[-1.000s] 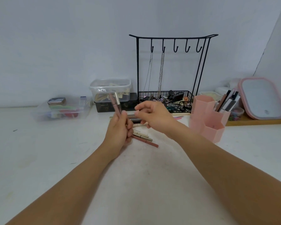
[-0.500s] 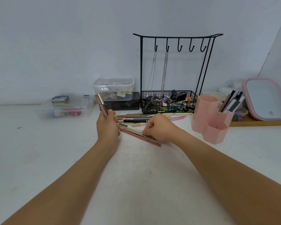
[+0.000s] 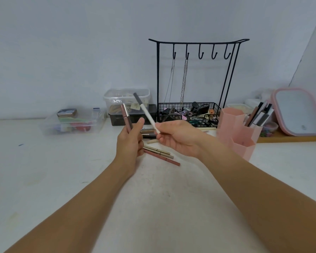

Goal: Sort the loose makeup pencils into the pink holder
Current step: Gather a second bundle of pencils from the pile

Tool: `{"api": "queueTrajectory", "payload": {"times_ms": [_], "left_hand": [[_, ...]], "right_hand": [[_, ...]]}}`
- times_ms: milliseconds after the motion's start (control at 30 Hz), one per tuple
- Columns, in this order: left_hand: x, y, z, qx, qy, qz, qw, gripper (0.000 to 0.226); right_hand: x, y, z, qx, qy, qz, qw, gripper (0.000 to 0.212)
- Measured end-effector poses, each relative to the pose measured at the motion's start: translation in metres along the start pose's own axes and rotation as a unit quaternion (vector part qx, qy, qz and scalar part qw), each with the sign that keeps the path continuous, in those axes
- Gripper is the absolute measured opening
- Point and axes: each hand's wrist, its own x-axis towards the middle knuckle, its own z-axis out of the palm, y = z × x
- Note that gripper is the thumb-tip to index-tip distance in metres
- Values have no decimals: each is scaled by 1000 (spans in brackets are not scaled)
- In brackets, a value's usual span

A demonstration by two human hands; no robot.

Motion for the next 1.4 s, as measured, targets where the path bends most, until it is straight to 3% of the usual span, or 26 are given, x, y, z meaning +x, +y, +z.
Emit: {"api": "queueTrajectory", "payload": {"times_ms": [133,300,367,433,500,600,700,867,967,1100,1167,1267,1333,1400], "left_hand": [[-3,-5,4,44,-18,22,999,28],[2,-10,2,116,27,33,992,42],[3,-10,1,118,23,48,992,50],[3,-9,-1,96,32,57,993,50],[3,-7,-2,86,42,66,993,45],[2,-5,-2,89,55,60,993,40],[3,-4,-1,96,72,28,992,42],[4,-4,-4,83,82,5,993,42],[5,-4,-4,74,85,-8,994,38],[5,-3,-4,79,88,-13,993,36],[5,-3,-4,80,87,-16,993,36],[6,-4,-6,70,78,-20,994,36],[6,-4,-6,55,65,-21,996,35],[6,-4,-6,42,49,-19,998,34]], "right_hand": [[1,21,10,-71,-46,-3,996,9],[4,27,11,-264,17,-64,962,3],[10,24,-1,-394,83,-167,900,3],[17,23,-17,-563,110,-250,780,17],[20,25,-28,-663,74,-227,710,34],[21,32,-28,-727,20,-177,663,46],[24,37,-27,-737,13,-179,651,38],[23,31,-26,-719,74,-164,671,20],[23,25,-29,-713,99,-146,679,21],[22,24,-41,-662,131,-190,713,25],[19,18,-44,-610,145,-207,751,26],[14,6,-47,-463,175,-188,848,19],[5,-1,-42,-283,170,-147,932,16],[-1,-7,-32,-104,123,-102,982,23]]}}
